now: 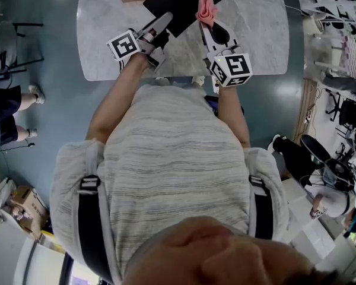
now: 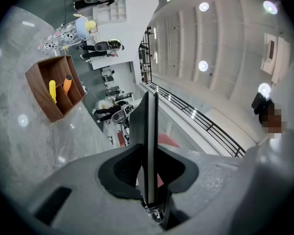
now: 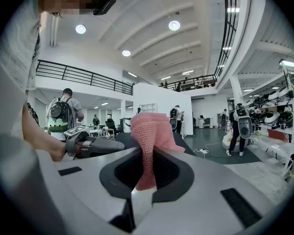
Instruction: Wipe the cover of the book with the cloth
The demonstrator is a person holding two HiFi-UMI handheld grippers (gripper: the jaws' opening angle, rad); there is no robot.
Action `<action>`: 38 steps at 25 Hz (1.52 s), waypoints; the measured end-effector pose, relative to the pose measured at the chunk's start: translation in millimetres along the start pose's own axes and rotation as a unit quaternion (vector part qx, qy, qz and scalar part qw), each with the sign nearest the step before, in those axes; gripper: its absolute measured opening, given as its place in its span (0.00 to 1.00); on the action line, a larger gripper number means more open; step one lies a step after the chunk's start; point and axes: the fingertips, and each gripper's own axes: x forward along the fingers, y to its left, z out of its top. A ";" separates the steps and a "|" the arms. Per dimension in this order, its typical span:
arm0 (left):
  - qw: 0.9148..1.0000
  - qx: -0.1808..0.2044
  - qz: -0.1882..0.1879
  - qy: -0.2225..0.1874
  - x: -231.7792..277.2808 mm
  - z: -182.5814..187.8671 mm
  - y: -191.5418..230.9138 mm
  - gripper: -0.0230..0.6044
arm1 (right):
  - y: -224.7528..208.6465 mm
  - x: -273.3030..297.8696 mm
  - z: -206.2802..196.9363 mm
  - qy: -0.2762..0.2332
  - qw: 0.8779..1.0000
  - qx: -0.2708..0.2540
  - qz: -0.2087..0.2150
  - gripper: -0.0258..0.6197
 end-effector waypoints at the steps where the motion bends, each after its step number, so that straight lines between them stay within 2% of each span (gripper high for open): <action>1: 1.000 -0.001 0.000 0.000 0.6 -0.3 0.0 0.16 | -0.1 0.1 0.0 -0.001 1.000 0.000 0.001 0.09; 7: 1.000 0.003 0.010 0.005 0.7 -1.6 4.8 0.16 | -7.9 -5.0 8.2 -0.015 1.000 0.005 -0.007 0.09; 9: 1.000 0.015 0.014 0.008 0.6 -2.4 6.3 0.16 | -15.7 -10.7 11.6 -0.020 1.000 0.008 -0.017 0.09; 13: 1.000 0.006 0.017 0.010 1.6 -3.6 7.4 0.16 | -38.3 -17.8 16.1 -0.014 0.999 0.003 -0.050 0.09; 18: 0.998 0.055 0.016 0.035 3.1 0.7 2.4 0.16 | -83.3 -1.8 14.1 0.036 0.995 -0.020 -0.087 0.09; 22: 0.998 0.040 0.015 0.048 5.4 -3.6 -4.7 0.16 | -99.4 28.3 15.2 0.082 0.993 -0.041 -0.073 0.09; 28: 0.993 0.087 0.003 0.085 13.0 -6.6 -17.0 0.16 | -95.6 63.2 12.5 0.133 0.987 -0.063 -0.069 0.09; 33: 0.990 0.098 0.005 0.102 14.7 -10.0 -10.9 0.17 | -81.5 77.6 -2.0 0.167 0.982 -0.060 -0.058 0.09; 38: 0.990 0.097 0.012 0.103 13.6 -10.3 -8.1 0.17 | -62.0 78.0 -3.9 0.176 0.983 -0.048 -0.036 0.09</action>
